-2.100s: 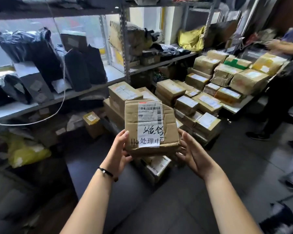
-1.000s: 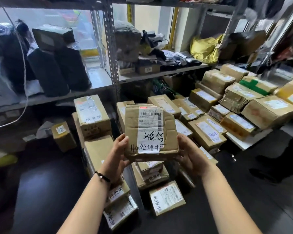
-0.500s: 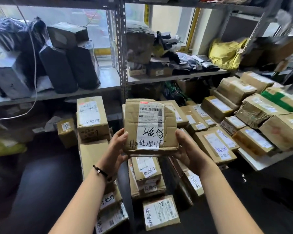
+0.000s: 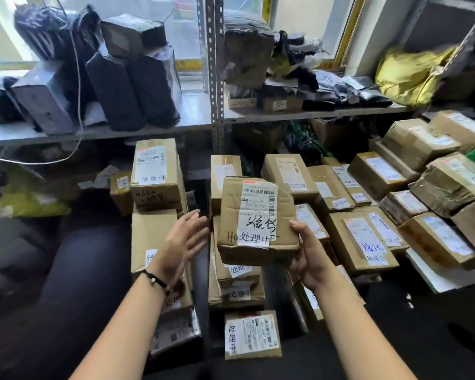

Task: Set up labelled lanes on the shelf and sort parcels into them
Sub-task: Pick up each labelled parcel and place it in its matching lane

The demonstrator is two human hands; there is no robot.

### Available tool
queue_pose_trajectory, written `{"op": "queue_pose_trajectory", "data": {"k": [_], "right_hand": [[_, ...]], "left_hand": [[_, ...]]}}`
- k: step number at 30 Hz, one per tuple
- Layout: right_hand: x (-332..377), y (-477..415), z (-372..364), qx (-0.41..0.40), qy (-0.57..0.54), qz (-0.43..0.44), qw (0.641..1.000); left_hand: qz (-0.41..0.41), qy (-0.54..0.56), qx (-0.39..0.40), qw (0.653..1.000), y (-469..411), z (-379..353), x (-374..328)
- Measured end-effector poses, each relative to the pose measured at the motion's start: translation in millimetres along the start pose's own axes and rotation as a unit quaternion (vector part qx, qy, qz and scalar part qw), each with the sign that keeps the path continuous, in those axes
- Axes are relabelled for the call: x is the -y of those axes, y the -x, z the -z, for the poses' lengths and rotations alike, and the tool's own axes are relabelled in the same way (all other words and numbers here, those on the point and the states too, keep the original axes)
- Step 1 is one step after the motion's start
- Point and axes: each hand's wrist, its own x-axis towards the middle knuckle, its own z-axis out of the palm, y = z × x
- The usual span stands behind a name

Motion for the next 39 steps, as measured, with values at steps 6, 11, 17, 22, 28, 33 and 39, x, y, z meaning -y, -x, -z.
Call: {"op": "queue_pose_trajectory", "data": {"k": [6,11,17,22,28,33,39], "right_hand": [[-21,-21,31,-0.004,0.043,-0.068,0.997],[-36,-33,32,-0.028,0.092,-0.095,0.991],[-43,-47,19,-0.059,0.123,-0.126,0.983],[-35,-63,6,-0.055,0.135,-0.127,0.981],[-26,-69,-7,-0.023,0.167,-0.103,0.980],[-27,-64,-7,-0.076,0.155,-0.048,0.984],[-6,-29,-21,-0.135,0.218,0.149,0.955]], "left_hand": [[-0.001,0.030,-0.037,0.999,4,16,1],[-0.022,0.050,-0.060,0.997,4,16,7],[-0.073,0.060,-0.062,0.994,8,18,-10],[-0.085,0.066,-0.068,0.992,15,25,-17],[-0.091,0.056,-0.074,0.992,32,31,-18],[-0.102,0.030,-0.087,0.991,51,31,-13],[-0.107,0.026,-0.114,0.987,82,42,2]]}}
